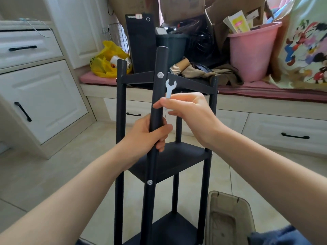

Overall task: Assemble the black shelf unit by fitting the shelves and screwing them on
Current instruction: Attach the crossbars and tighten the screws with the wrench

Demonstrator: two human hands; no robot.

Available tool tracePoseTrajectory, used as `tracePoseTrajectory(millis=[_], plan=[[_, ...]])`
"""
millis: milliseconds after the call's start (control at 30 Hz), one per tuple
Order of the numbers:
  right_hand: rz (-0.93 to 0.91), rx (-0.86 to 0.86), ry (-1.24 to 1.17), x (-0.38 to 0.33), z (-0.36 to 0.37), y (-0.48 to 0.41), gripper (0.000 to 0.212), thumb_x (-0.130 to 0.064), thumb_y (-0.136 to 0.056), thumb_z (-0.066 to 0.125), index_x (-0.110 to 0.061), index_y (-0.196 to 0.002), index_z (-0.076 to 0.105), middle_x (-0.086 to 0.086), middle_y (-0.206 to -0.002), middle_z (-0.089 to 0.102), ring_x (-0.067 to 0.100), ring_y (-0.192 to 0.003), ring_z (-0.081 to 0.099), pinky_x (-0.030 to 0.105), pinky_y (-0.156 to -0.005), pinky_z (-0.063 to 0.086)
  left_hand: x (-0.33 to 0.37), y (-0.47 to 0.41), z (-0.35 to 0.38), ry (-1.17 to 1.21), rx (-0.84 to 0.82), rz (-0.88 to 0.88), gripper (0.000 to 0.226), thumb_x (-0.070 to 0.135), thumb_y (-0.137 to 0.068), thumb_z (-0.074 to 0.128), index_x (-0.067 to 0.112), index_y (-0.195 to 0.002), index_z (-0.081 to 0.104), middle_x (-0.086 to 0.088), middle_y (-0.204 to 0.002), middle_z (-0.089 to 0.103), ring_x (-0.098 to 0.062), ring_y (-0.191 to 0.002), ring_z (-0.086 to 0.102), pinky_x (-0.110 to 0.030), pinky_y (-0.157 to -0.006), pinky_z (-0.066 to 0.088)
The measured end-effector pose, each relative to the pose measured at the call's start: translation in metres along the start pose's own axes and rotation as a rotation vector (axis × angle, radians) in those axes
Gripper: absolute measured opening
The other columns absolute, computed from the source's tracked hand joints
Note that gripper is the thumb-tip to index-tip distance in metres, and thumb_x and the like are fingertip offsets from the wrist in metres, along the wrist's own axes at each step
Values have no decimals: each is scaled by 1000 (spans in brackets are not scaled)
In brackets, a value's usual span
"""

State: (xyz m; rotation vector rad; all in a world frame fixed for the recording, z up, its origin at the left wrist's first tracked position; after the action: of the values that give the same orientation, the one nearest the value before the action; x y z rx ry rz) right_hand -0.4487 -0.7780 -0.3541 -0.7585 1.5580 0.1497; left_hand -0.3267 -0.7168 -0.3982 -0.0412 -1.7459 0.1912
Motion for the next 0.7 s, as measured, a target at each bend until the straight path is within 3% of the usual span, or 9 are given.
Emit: tracePoseTrajectory(millis=[67, 167, 300, 433, 533, 700], plan=[[10, -3, -19, -2, 1, 0, 17, -22, -93, 64, -15, -89, 79, -3, -99, 76, 10, -105, 66, 36, -101, 50, 1, 0, 7, -8, 2, 2, 10, 12, -99, 62, 11, -93, 54, 1, -60, 49, -14, -52, 48, -28, -60, 51], [25, -23, -55, -3, 2, -1, 17, -22, -93, 65, -14, -91, 80, 3, -103, 76, 13, -107, 67, 41, -103, 50, 3, 1, 12, -34, 3, 10, 7, 13, -99, 61, 11, -96, 55, -1, -61, 52, -16, -55, 52, -30, -64, 54], [17, -13, -82, -1, 4, -2, 17, -23, -93, 65, -15, -92, 80, 10, -102, 75, 16, -100, 70, 38, -96, 55, 0, 5, 7, -219, 42, -32, 11, 24, -97, 66, 24, -105, 59, 1, -68, 68, -13, -66, 68, -20, -69, 56], [13, -5, -81, 2, 6, -5, 15, -22, -94, 64, -21, -94, 79, 1, -104, 75, 13, -103, 69, 31, -94, 56, -6, 17, -2, -373, 160, -59, 24, 30, -90, 74, 31, -110, 60, 13, -93, 70, -2, -86, 68, -10, -65, 52], [29, 10, -114, 4, 4, -8, 14, -19, -94, 64, -19, -92, 79, 5, -101, 75, 15, -100, 70, 24, -86, 57, -11, 34, -2, -393, 255, -56, 34, 22, -89, 76, 35, -114, 57, 19, -96, 66, 13, -85, 63, -3, -60, 47], [71, 8, -165, 5, 4, -10, 14, -18, -94, 64, -15, -94, 77, 4, -102, 76, 16, -100, 71, 29, -88, 58, -23, 71, 6, -394, 402, -25, 42, 8, -88, 74, 36, -115, 59, 17, -103, 63, 10, -92, 60, -5, -69, 49]])
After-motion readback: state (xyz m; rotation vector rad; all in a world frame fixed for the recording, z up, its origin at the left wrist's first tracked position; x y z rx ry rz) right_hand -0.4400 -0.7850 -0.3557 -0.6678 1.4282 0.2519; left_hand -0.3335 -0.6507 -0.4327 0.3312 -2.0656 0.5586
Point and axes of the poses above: each hand's wrist, its own y-axis away from the middle knuckle, its own z-axis out of the palm, x = y × z, the point moved 4 cm from there along -y, towards the middle knuckle
